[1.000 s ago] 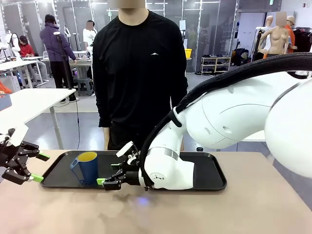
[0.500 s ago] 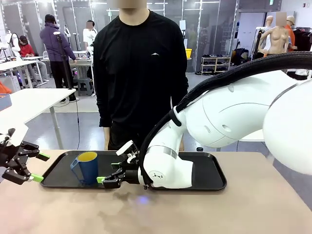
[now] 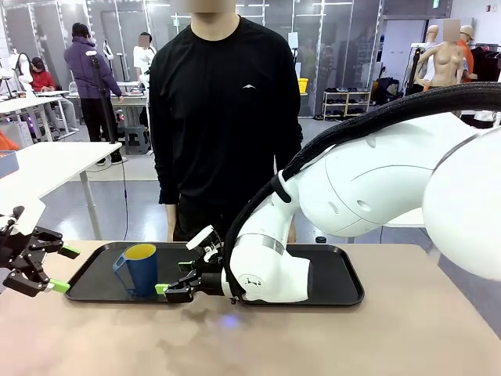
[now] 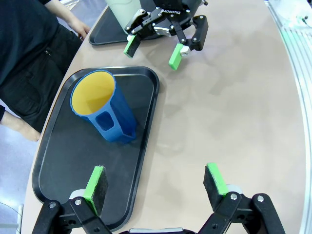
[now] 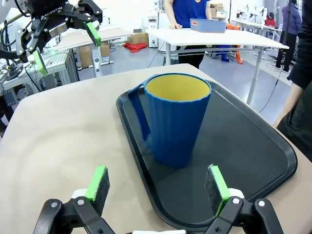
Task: Sort and store the cups by type.
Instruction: Pick up the Handle plastic cup and place it into the empty Flat Tray.
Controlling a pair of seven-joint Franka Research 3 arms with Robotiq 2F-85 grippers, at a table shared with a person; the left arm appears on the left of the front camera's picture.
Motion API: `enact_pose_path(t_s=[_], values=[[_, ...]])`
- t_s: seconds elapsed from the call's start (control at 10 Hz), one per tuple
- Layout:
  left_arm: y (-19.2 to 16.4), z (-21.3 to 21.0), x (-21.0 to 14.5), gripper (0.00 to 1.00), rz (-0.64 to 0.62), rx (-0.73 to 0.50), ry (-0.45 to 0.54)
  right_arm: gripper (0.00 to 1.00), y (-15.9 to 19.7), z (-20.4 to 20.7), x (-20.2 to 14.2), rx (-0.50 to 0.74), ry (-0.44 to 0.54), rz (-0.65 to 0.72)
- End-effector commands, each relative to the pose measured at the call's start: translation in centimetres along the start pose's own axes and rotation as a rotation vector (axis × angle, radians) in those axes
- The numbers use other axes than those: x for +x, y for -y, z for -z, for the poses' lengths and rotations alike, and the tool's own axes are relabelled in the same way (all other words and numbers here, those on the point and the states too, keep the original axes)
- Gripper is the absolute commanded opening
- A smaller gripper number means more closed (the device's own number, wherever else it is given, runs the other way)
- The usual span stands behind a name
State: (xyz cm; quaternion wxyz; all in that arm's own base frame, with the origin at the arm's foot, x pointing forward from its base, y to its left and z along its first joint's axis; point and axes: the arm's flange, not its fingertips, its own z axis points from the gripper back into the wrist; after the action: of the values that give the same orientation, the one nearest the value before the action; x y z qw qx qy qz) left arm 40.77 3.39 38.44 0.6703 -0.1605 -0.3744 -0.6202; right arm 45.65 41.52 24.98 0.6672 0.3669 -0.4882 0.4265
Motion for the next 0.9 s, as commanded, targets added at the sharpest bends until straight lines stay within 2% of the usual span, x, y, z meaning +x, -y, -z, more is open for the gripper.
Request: enact_pose_path(t_s=[0.0,0.8], values=[[-0.38,-0.11,-0.06,1.0,0.011,-0.009,0.006,1.0,-0.08,0.38,-0.22,-0.01,-0.008,-0.038],[-0.38,-0.11,-0.06,1.0,0.011,-0.009,0.006,1.0,-0.08,0.38,-0.22,-0.01,-0.008,-0.038]])
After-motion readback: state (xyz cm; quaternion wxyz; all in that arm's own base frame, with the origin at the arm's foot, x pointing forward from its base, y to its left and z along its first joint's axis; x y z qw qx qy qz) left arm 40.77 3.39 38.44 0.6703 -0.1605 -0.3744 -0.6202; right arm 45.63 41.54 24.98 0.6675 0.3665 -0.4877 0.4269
